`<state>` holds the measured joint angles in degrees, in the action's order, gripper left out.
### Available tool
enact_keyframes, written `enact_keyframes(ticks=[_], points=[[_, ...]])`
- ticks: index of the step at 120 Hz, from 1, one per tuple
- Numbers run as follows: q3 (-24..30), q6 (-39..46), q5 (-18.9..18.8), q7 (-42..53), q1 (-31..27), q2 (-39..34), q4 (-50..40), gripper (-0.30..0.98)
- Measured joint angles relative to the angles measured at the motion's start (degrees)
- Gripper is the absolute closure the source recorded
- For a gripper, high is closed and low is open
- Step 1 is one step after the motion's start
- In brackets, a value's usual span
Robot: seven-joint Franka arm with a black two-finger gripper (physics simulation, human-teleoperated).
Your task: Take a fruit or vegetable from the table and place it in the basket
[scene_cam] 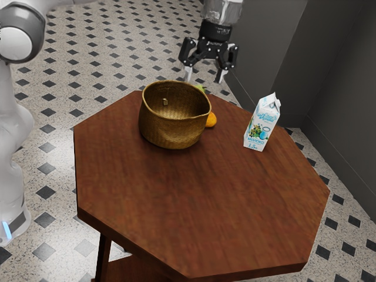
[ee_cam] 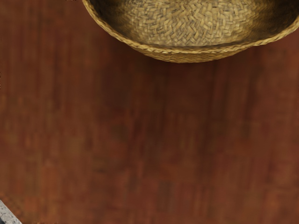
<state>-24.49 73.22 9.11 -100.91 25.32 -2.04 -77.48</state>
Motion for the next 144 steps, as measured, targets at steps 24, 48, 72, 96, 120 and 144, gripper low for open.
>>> enact_keyframes(ticks=[24, 48, 72, 96, 120, 144], points=[[0.14, -0.6, 0.11, -9.3, 0.74, -3.0, 0.0, 0.0], [-2.0, -2.89, -4.79, -15.86, -0.03, -4.61, 0.99, 0.0], [-0.05, 1.35, -11.9, -18.49, -10.91, -13.93, -9.9, 0.0], [12.13, 9.92, -13.36, -12.9, -34.27, -16.47, -18.87, 0.02], [15.01, 16.67, -14.84, 1.19, -39.17, -12.41, -19.32, 0.0], [15.12, 26.05, -14.01, 19.05, -42.45, -4.13, -19.41, 0.0]])
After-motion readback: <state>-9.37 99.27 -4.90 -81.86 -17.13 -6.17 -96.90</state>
